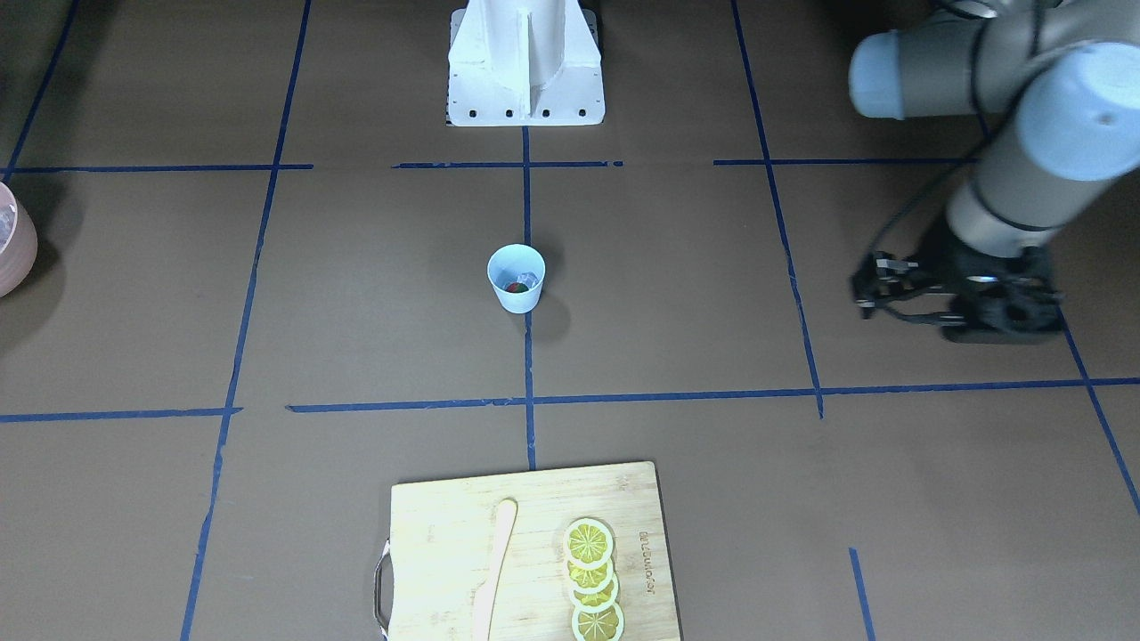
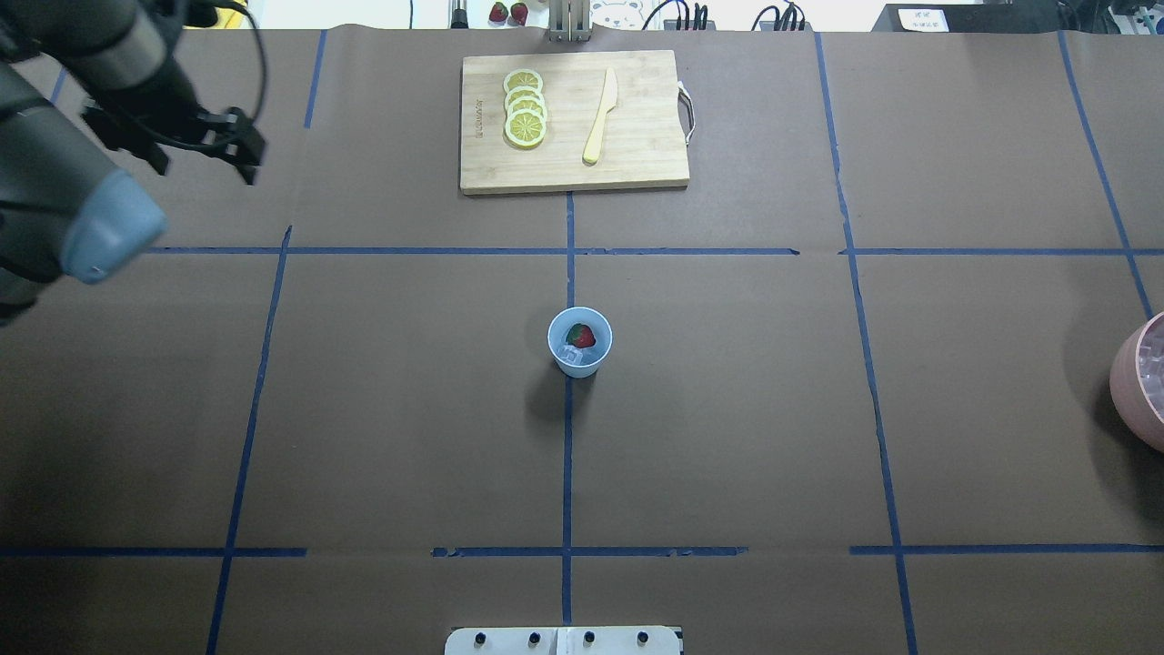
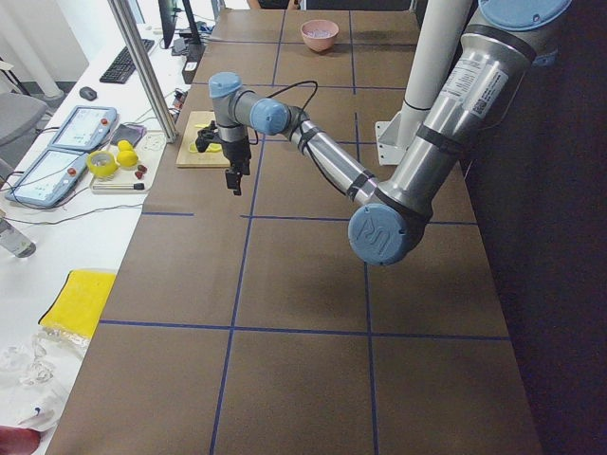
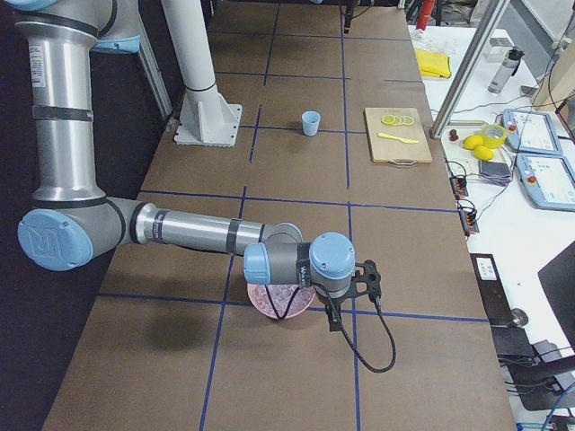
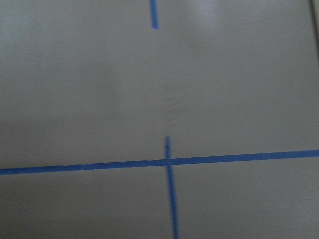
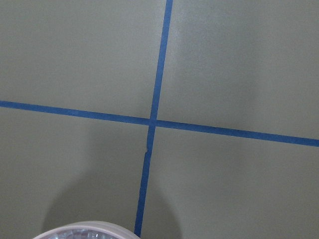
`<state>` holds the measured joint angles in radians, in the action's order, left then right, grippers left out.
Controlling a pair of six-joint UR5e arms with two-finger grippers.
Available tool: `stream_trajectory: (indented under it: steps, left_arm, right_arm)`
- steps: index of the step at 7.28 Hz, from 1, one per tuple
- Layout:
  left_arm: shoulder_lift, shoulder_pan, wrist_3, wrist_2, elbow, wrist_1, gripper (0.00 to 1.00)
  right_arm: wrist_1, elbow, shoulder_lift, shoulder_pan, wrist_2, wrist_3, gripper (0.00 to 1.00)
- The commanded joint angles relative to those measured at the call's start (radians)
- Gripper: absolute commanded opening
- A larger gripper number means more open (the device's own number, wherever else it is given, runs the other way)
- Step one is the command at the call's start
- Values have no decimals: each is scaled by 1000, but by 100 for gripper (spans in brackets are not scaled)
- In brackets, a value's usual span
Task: Put ice and strawberries in cup
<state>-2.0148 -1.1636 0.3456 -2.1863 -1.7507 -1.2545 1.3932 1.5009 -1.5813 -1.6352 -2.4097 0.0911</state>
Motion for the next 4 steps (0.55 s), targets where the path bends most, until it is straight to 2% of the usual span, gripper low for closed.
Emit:
stream_trajectory:
  steps: [1, 3, 4]
  left_arm:
    - [108, -169, -280, -126, 34, 14, 100]
    - [224, -292, -439, -135, 71, 9, 100]
    - [276, -327, -482, -179, 85, 1, 100]
  right_arm:
    - [-3, 1, 1, 0, -2, -1, 99]
    - [-5, 4, 4, 0, -3, -2, 99]
    - [-5, 1, 4, 0, -3, -1, 99]
